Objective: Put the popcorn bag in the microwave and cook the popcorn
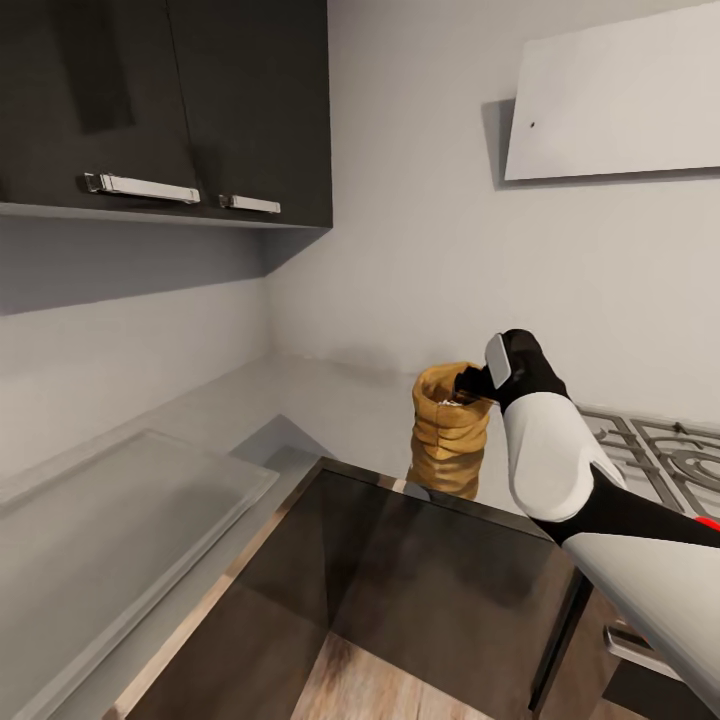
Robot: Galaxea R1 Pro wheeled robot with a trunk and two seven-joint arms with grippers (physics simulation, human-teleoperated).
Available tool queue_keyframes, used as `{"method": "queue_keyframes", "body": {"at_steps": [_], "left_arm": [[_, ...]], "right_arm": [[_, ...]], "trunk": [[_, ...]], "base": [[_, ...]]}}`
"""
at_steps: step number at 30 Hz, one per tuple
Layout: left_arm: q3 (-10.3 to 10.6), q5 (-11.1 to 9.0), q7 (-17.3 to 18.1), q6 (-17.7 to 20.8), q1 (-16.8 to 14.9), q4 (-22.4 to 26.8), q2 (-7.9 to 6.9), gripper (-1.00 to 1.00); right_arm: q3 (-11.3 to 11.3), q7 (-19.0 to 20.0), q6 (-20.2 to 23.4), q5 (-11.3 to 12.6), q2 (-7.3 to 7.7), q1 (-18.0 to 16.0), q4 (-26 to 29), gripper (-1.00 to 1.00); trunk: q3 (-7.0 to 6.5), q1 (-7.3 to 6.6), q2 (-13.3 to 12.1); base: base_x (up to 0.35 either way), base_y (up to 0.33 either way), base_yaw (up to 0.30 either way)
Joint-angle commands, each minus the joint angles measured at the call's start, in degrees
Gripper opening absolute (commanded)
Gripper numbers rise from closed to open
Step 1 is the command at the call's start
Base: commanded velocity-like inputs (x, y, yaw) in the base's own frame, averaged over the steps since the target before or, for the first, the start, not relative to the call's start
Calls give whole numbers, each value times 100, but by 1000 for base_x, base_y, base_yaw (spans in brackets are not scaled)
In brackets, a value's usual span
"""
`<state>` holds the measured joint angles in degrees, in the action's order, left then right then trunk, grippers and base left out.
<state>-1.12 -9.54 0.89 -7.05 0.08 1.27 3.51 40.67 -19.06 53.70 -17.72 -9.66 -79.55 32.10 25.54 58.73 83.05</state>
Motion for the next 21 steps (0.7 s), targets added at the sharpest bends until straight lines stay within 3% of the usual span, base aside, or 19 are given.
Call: {"method": "queue_keyframes", "body": {"at_steps": [1,21], "left_arm": [[-5,-40,12,-7,1,5,1,100],[-3,-31,12,-7,1,5,3,100]], "right_arm": [[37,-21,-24,-14,-9,-8,7,100],[30,-14,-144,4,-27,63,-11,100]], "trunk": [[6,0,3],[6,0,3]], "base": [[0,0,0],[-27,0,0]]}}
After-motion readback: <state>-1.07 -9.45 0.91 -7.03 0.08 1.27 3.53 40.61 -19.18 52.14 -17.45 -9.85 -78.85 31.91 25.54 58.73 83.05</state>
